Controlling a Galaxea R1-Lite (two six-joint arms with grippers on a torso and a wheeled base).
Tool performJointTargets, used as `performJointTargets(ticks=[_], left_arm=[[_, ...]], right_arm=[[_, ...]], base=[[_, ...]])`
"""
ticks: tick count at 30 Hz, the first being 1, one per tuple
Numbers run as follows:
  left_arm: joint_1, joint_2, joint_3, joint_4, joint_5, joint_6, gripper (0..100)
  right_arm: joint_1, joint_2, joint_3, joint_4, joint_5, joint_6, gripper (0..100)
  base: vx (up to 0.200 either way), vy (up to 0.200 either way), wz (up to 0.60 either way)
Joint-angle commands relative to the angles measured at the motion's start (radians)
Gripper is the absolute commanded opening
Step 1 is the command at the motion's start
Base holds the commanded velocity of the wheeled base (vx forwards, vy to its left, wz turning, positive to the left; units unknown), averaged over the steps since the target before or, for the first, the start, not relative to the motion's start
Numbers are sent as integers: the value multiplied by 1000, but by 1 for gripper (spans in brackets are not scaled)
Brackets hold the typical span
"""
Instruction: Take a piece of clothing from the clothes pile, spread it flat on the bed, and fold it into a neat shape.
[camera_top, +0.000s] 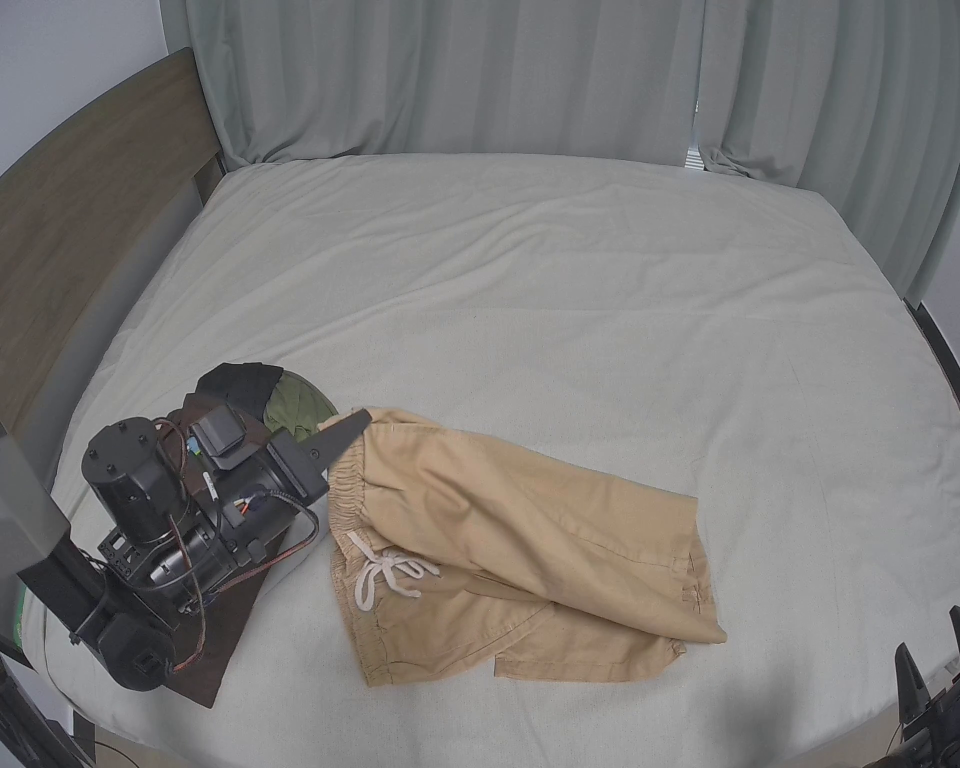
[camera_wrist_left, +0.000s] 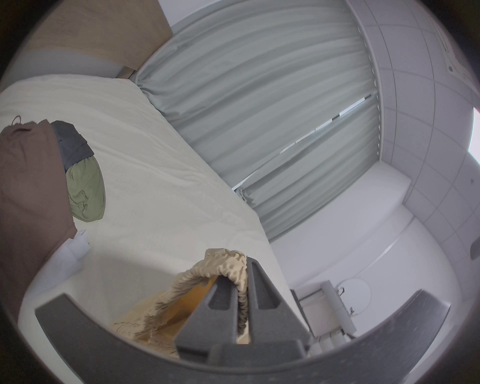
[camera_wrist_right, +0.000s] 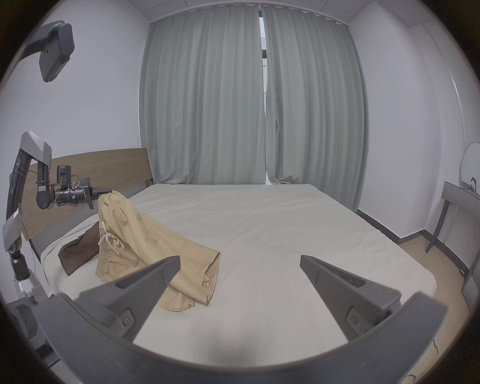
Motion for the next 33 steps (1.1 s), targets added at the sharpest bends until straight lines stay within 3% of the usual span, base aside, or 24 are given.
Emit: performJointTargets(ticks=[1,11,17,25,33], left_arm=[[34,12,51,-2,-47,43,0],[69,22,106,-5,-164,221,0],[127,59,86,-6,-192,241,0],[132,53,101,-6,-205,250,0],[140,76,107,-6,-204,316,0]], right_arm=[[0,-16,16,0,0,-1,100],[0,-16,18,0,2,-1,100],[0,-16,18,0,0,-1,100],[0,-16,18,0,2,2,100],[2,-16,18,0,2,2,100]], base=[[0,0,0],[0,0,0],[0,0,0],[0,0,0],[0,0,0]])
